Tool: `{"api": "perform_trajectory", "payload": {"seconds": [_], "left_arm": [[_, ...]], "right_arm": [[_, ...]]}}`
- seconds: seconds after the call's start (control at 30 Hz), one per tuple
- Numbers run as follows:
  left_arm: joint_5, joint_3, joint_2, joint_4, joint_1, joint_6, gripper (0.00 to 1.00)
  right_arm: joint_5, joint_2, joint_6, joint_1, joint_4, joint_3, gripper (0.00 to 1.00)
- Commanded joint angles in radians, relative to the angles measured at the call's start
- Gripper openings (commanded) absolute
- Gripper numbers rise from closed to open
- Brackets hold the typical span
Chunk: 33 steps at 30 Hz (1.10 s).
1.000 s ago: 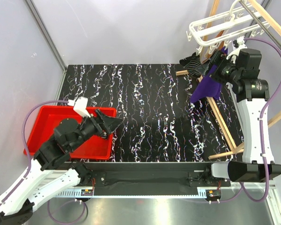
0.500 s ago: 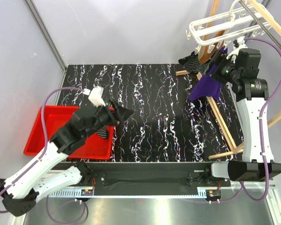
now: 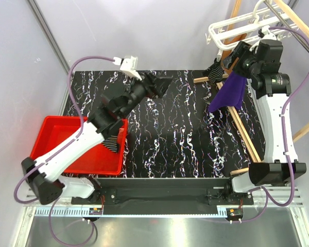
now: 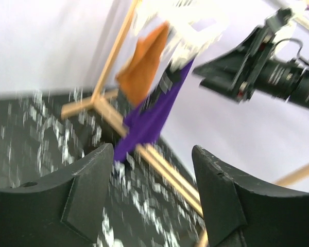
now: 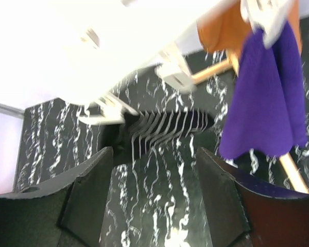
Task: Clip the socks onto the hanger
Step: Rotate the hanger at the clothesline.
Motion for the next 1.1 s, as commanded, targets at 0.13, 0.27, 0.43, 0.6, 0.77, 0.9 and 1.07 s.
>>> {"api": "perform_trajectory", "payload": {"seconds": [0.13, 0.27, 0.43, 0.6, 0.77, 0.9, 1.07], "left_arm": [[0.079, 0.171, 0.186, 0.397, 0.009, 0.179, 0.66], [0.170, 0.215, 0.258, 0.442, 0.024, 0.194, 0.65], [0.260, 0.189, 0.307, 0.417, 0.056, 0.172, 0.63], [0.378, 0.234, 0.364, 0.378, 0.111, 0.086, 0.57], [0.379, 0.237, 0.382, 0.359, 0.113, 0.116, 0.57], [0.360, 0.273, 0.404, 0.292, 0.121, 0.164, 0.57], [0.372, 0.266, 0.390, 0.269, 0.167, 0.155, 0.57]], "right_arm": [[0.185, 0.033, -0.100, 0.047, 0.073, 0.115, 0.69], [0.242, 0.042, -0.163, 0.045, 0.119, 0.122, 0.59], [0.259, 0.029, -0.193, 0.045, 0.170, 0.092, 0.47], [0.255, 0.044, -0.216, 0.047, 0.207, 0.055, 0.44], [0.210, 0.050, -0.189, 0.048, 0.219, 0.057, 0.40], [0.213, 0.029, -0.181, 0.114, 0.230, 0.066, 0.39], [0.319, 0.055, -0.232, 0.266, 0.135, 0.162, 0.46]]}}
